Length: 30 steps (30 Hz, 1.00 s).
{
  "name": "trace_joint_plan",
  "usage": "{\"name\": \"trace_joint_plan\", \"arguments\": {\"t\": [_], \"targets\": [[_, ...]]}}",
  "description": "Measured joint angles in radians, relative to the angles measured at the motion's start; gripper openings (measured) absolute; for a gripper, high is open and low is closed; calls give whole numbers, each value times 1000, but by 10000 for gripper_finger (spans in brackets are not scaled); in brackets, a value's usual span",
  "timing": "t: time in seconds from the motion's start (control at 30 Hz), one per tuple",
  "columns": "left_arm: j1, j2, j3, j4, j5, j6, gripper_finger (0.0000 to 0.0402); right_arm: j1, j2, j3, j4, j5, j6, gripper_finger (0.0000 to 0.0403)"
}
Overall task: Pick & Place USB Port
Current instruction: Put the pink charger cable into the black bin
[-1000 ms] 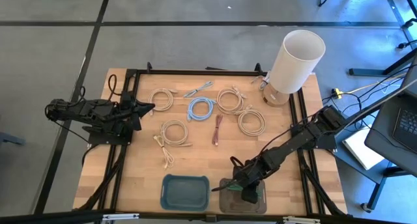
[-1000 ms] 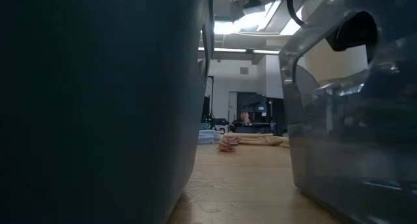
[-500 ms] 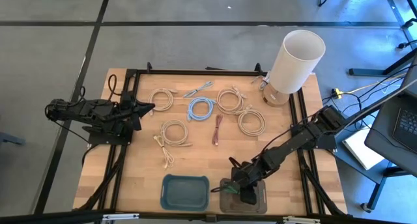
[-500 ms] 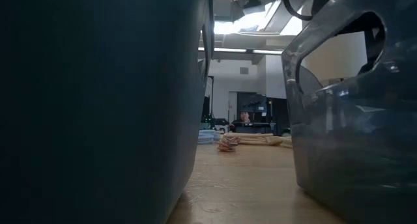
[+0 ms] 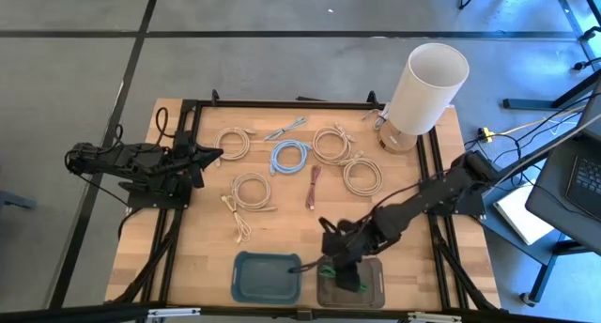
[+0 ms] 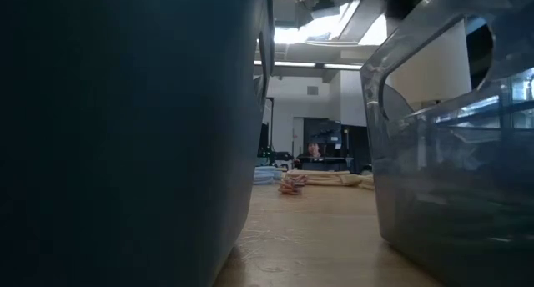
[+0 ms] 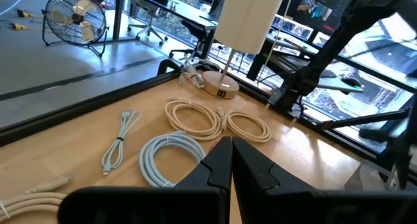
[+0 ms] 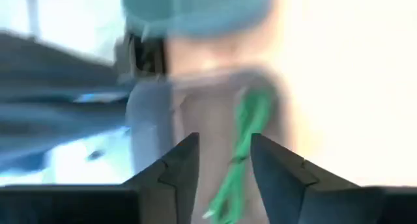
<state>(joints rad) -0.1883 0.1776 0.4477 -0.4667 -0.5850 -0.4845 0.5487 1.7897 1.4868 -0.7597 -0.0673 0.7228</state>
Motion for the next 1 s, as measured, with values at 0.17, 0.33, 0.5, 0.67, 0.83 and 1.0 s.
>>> {"name": "trace_joint_plan", "arguments": {"t": [0.17,0.33,0.5,0.67,0.83,1.0], "targets": [[0,0,0,0,0,-1,4,-43,-1,185,-139,264,-91,110],[0,0,0,0,1,-1,4,-174,-2,214,-102,384,-74,96],[0,0,0,0,1,-22,4,-348,0,154,-33,373,75,95],[0,0,0,0,33,-26,4,-463,0,93,-10,324,111,100],[0,0,0,0,62,-26,4,-509,1,13,51,219,138,148],[0,0,0,0,62,-10,4,-519,0,-78,152,174,217,210]]}}
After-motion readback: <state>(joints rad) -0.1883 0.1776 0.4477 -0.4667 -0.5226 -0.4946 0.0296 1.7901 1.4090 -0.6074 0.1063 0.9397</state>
